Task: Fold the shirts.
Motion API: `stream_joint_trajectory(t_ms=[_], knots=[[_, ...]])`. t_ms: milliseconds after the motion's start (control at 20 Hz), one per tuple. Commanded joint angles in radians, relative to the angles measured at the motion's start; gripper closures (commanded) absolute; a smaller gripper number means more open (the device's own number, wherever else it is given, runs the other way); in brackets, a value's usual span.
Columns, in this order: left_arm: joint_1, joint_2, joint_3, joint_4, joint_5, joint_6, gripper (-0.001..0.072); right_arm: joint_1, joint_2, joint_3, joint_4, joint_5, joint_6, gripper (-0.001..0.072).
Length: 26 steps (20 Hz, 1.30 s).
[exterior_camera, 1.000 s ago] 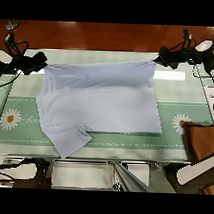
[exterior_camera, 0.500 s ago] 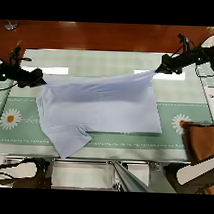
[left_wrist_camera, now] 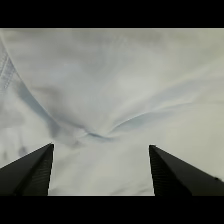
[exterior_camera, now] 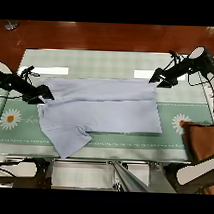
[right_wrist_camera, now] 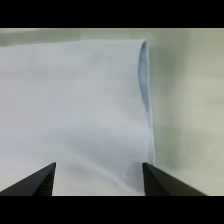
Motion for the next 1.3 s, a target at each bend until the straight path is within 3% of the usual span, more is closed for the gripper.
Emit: stream_joint_trajectory(t_ms=[0,150,350,500,600,850,1000,1050,1100,1150,1250], knots=[[0.045,0.047,-0.016,0.024,-0.092,-0.007,0.0007,-0.050,0.065,0.039,0.003,0.058,0.001,0.0091],[0.156,0.171,-0.221,0.098,-0.107,-0.014,0.0006,-0.119,0.232,-0.141,-0.062,0.041,-0.024,0.0093],[0.376,0.377,-0.526,-0.003,-0.027,0.019,0.0006,-0.129,0.504,-0.671,0.158,-0.232,-0.131,0.0094],[0.461,0.523,-0.669,-0.106,0.062,0.021,0.0007,-0.122,0.594,-0.909,0.340,-0.305,-0.238,0.0094],[0.438,0.541,-0.723,-0.132,0.074,0.027,0.0007,-0.122,0.603,-0.971,0.419,-0.307,-0.293,0.0094],[0.287,0.533,-0.781,-0.197,0.102,0.058,0.0007,-0.133,0.603,-0.973,0.477,-0.309,-0.304,0.0094],[0.187,0.534,-0.783,-0.208,0.089,0.066,0.0009,-0.257,0.603,-0.901,0.436,-0.231,-0.303,0.0094],[0.166,0.534,-0.783,-0.225,0.078,0.085,0.0018,-0.316,0.603,-0.884,0.362,-0.201,-0.293,0.0094],[0.147,0.534,-0.783,-0.250,0.066,0.114,0.0223,-0.367,0.603,-0.884,0.240,-0.177,-0.218,0.0094],[0.134,0.534,-0.783,-0.267,0.065,0.136,0.0648,-0.400,0.603,-0.886,0.092,-0.130,-0.107,0.0094],[0.126,0.534,-0.783,-0.278,0.068,0.147,0.0689,-0.402,0.603,-0.908,-0.089,-0.044,-0.067,0.0094]])
